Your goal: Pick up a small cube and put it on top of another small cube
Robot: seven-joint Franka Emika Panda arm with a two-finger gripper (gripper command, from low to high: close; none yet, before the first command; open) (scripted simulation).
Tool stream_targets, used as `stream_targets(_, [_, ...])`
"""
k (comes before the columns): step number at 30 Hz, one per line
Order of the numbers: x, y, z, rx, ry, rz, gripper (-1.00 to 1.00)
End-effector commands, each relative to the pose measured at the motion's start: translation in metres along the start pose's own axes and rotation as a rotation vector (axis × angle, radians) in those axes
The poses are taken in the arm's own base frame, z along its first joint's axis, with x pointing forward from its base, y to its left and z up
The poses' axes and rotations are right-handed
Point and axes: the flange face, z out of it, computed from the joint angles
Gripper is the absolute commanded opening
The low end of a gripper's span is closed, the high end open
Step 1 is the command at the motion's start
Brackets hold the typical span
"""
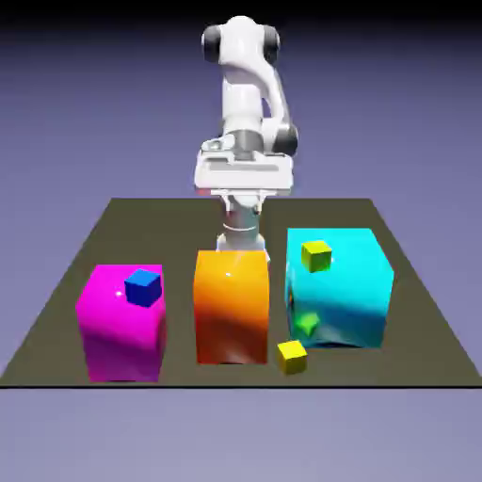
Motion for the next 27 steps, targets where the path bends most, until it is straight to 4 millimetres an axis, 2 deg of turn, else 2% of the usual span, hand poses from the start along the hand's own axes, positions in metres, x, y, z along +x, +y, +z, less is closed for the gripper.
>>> stream_targets(1, [0.0, -0.006, 0.01, -0.029, -0.031, -0.011, 0.0])
stream_targets(7, [-0.005, -0.035, 0.072, -0.201, -0.215, -0.074, 0.0])
stream_targets(14, [-0.026, -0.059, 0.146, -0.399, -0.426, -0.139, 0.0])
stream_targets(20, [-0.053, -0.069, 0.206, -0.564, -0.602, -0.187, 0.0])
stream_targets(27, [-0.091, -0.07, 0.27, -0.748, -0.801, -0.233, 0.0])
